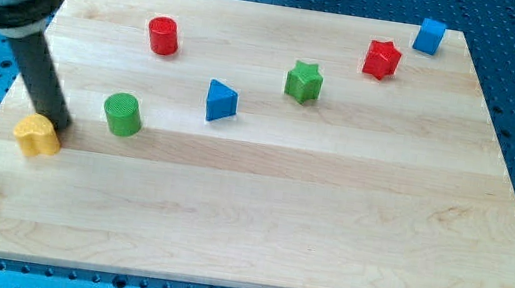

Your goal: Place the red circle between the green star and the triangle

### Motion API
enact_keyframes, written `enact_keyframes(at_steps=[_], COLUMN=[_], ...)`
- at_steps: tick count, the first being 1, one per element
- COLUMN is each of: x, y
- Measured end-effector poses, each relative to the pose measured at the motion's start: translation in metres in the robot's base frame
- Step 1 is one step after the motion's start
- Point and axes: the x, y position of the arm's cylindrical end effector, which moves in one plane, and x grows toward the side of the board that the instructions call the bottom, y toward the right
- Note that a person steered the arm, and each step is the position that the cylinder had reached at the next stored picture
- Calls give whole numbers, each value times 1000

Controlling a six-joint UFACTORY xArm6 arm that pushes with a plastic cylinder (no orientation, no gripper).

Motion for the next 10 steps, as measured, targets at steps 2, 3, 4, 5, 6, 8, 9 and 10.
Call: enact_keyframes(at_steps=[2, 3, 4, 5, 6, 8, 9, 10], x=[15, 16, 11, -20, -29, -30, -28, -55], y=[4, 27, 23, -7, 24, 78, 86, 29])
